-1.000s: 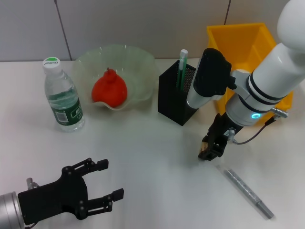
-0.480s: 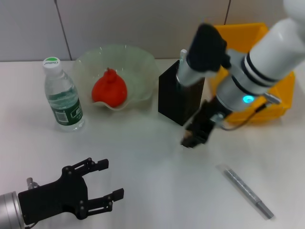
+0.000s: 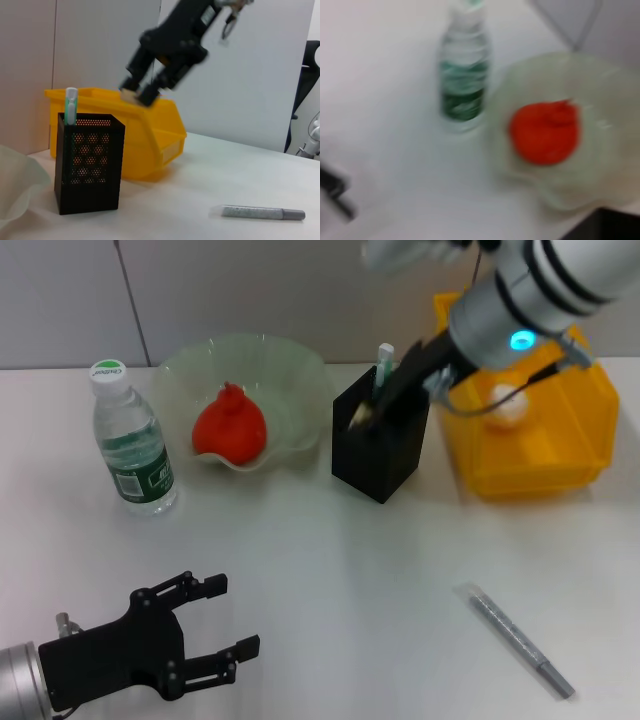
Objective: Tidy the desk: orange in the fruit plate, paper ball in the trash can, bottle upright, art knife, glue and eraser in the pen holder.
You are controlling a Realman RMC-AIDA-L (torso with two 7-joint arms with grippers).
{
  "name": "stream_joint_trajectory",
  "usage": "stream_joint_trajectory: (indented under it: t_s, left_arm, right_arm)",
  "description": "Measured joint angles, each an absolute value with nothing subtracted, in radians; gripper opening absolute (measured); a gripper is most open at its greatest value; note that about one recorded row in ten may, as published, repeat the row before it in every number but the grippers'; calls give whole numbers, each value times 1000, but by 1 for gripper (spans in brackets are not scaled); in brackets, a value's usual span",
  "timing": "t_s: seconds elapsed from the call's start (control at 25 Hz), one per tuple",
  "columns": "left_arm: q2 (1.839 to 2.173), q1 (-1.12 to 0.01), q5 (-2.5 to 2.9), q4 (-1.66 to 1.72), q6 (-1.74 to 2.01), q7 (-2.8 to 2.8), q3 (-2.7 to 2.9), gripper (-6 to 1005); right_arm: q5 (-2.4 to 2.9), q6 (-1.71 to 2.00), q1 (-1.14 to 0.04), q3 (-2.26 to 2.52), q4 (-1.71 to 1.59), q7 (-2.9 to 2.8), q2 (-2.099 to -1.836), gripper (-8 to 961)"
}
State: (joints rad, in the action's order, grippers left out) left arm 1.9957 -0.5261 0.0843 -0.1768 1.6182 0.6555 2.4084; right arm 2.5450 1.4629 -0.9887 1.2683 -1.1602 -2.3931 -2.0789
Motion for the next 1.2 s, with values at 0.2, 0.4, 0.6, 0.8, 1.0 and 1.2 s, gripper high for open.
stream_joint_trajectory:
  t_s: [0.2,0.4,0.6,0.8,1.0,1.2]
  left_arm:
    - [1998,-523,84,-177,1618,655,2408,847]
    - [2003,-523,84,-179,1618,655,2408,847]
    - [2004,-523,84,-178,1618,657,2408,847]
    - [2004,-523,84,-179,1620,660,2408,847]
    - [2003,-523,84,-177,1620,660,2408,847]
    - [2003,-524,84,-179,1620,662,2408,847]
  right_arm:
    - [2617,1389,-993,1239,-1150,-2433,-2078,397]
    - [2668,1319,-994,1236,-1101,-2458,-2078,398]
    - [2675,1256,-1000,1243,-1039,-2461,-2078,398]
    - [2676,1219,-1000,1243,-1015,-2462,-2080,398]
    - [2676,1214,-1000,1247,-1012,-2462,-2080,470]
    - [2639,1206,-982,1232,-1049,-2464,-2082,711]
